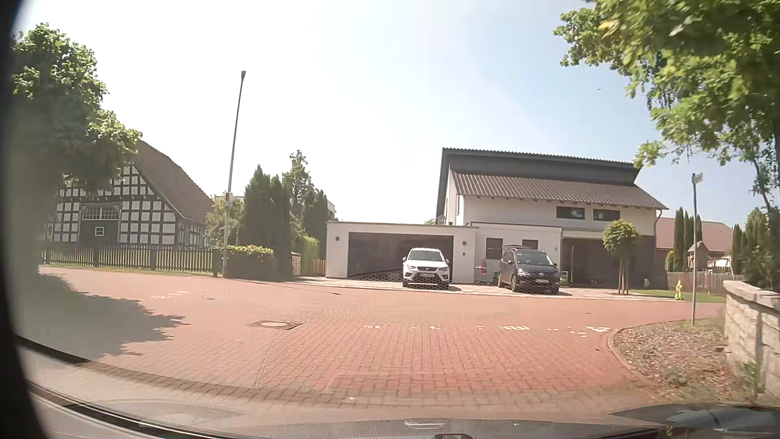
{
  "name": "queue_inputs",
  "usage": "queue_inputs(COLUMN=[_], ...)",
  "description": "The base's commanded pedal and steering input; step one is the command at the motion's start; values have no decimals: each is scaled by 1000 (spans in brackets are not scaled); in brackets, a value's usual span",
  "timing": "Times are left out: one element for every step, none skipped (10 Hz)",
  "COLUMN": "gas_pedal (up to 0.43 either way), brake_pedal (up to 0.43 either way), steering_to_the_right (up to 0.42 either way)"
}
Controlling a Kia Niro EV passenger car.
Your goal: Follow the waypoints while adhering to traffic rules and regulations
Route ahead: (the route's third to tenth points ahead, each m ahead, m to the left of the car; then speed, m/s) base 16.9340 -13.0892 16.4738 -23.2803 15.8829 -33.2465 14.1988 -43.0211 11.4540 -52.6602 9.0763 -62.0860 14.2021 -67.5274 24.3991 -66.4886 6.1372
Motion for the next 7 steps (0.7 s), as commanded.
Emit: queue_inputs(gas_pedal=[0, 0, 0, 0, 0, 0, 0], brake_pedal=[177, 171, 171, 171, 171, 171, 165], steering_to_the_right=[23, 36, 47, 64, 83, 98, 112])
